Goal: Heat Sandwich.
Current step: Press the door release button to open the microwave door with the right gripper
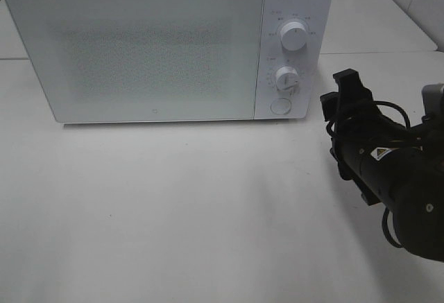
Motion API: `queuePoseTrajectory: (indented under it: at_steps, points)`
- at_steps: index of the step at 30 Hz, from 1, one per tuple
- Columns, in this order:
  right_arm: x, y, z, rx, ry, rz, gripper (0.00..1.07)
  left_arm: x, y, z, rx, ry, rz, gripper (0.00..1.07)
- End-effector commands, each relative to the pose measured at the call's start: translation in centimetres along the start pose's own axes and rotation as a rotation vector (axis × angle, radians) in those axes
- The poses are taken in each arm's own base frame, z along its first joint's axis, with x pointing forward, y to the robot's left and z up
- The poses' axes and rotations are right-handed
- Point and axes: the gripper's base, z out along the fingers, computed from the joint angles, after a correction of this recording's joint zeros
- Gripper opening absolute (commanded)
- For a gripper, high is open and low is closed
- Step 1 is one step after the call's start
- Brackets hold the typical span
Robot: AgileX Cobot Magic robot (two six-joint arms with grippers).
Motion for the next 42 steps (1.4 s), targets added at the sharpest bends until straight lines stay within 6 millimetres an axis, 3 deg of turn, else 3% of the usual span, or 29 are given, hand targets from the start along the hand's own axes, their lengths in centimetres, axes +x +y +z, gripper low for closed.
queuePoseTrajectory:
  at_steps: [1,3,4,5,11,22,31,42]
  points:
    - [0.4,0.4,0.0,-0.019,0.032,0.129,0.47,0.2,0.0,-0.2,0.006,-0.027,0.002,1.01]
    - [0.5,0.5,0.0,-0.025,0.047,0.171,0.37,0.2,0.0,-0.2,0.006,-0.027,0.002,1.01]
    - [0.5,0.5,0.0,-0.025,0.047,0.171,0.37,0.2,0.0,-0.2,0.006,-0.027,0.002,1.01]
    - [0.6,0.5,0.0,-0.029,0.057,0.197,0.26,0.2,0.0,-0.2,0.006,-0.027,0.002,1.01]
    - [0.9,0.5,0.0,-0.016,0.088,0.219,0.0,0.2,0.0,-0.2,0.006,-0.027,0.002,1.01]
    - [1.5,-0.1,0.6,0.017,0.106,0.191,0.01,0.2,0.0,-0.2,0.006,-0.027,0.002,1.01]
    - [3.7,-0.7,3.3,0.047,0.116,0.231,0.02,0.2,0.0,-0.2,0.006,-0.027,0.002,1.01]
    - [3.5,-0.1,7.1,0.022,0.108,0.219,0.05,0.2,0.0,-0.2,0.006,-0.027,0.002,1.01]
